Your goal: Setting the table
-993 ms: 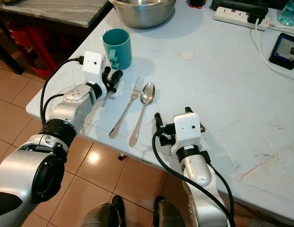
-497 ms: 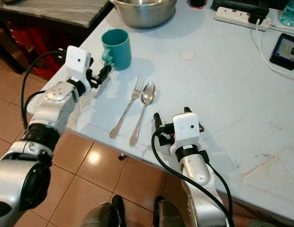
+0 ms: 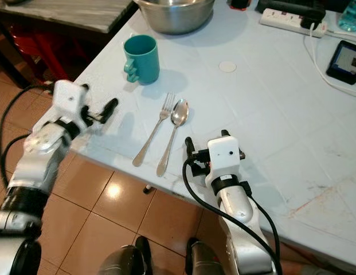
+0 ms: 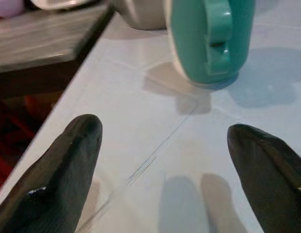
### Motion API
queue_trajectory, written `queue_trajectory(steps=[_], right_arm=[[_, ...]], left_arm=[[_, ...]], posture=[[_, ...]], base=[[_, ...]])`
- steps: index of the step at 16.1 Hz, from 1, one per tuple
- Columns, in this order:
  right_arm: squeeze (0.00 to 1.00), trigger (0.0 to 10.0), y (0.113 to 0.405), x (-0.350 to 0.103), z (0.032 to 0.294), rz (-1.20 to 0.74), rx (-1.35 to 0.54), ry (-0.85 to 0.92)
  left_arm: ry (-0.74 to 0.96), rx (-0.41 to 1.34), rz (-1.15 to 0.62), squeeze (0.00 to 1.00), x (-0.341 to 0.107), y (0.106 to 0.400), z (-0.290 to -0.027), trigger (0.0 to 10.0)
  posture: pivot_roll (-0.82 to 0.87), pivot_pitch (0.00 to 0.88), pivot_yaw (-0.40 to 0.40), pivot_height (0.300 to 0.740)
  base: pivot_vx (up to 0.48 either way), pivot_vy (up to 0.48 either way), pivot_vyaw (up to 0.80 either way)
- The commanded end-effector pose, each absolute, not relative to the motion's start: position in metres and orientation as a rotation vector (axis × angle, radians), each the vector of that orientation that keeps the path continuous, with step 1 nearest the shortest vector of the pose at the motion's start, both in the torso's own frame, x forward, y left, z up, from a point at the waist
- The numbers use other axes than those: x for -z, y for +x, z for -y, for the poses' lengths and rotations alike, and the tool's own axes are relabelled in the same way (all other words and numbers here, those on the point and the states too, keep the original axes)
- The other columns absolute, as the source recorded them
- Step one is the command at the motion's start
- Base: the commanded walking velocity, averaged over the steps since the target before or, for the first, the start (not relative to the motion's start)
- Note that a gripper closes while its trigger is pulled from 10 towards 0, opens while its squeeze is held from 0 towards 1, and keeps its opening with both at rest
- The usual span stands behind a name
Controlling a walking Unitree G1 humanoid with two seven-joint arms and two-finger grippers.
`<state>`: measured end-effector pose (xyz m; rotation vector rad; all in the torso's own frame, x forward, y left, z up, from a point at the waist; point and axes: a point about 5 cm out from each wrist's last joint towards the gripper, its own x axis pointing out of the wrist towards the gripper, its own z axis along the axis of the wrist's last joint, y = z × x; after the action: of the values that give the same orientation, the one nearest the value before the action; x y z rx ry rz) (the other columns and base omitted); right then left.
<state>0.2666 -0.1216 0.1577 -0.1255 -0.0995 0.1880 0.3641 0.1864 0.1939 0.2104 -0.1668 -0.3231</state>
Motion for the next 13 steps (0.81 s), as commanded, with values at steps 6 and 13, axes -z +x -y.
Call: queue_trajectory(steps=[6, 13], right_arm=[[0.00, 10.0, 0.269, -0.155, 0.124, 0.095, -0.201, -0.122], [0.00, 10.0, 0.273, -0.157, 0.125, 0.114, -0.198, -0.097]], left_arm=[[0.056, 0.166, 0.161, 1.00, -0.145, 0.314, -0.191, 10.0], [0.008, 0.063, 0.220, 1.00, -0.156, 0.287, -0.174, 10.0]], posture=[[-0.17, 0.247, 0.056, 0.740], [-0.15, 0.232, 0.047, 0.740]], base=[[0.000, 0.000, 0.00], [0.000, 0.000, 0.00]])
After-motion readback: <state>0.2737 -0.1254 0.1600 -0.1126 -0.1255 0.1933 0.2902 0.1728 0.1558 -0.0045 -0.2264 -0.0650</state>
